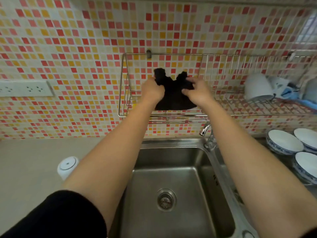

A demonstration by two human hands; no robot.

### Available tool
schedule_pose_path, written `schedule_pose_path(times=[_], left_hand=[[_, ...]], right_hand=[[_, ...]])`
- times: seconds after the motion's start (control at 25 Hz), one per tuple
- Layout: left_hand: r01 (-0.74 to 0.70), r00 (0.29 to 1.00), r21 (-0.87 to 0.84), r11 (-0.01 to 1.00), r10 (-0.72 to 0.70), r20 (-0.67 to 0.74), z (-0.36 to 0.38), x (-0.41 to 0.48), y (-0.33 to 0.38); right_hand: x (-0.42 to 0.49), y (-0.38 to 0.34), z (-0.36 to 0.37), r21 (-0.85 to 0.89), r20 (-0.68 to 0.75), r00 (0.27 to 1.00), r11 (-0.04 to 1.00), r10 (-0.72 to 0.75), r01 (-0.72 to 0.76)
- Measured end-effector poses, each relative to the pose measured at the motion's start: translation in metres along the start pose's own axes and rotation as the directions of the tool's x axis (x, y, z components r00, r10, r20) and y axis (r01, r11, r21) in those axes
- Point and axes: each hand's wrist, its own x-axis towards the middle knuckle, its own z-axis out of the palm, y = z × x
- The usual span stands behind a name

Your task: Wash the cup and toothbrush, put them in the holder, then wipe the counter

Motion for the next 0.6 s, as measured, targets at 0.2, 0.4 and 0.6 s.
schedule_pose_path(times=[0.2, 0.4, 0.6], left_hand=[[0.007, 0.993, 0.402, 0.915, -0.054, 0.107, 0.033, 0.013, -0.022], [-0.161, 0.970, 0.743, 0.649, -0.035, 0.241, 0.048, 0.027, -0.036], [-0.257, 0.960, 0.681, 0.686, 0.102, 0.260, 0.029, 0.021, -0.035]], right_hand=[[0.012, 0.026, 0.015, -0.306, 0.245, 0.958, 0.949, 0.149, -0.069], [0.014, 0.036, 0.012, -0.515, 0.445, 0.877, 0.853, 0.180, 0.087], [0.009, 0.036, 0.007, -0.471, 0.413, 0.897, 0.880, 0.154, 0.066]])
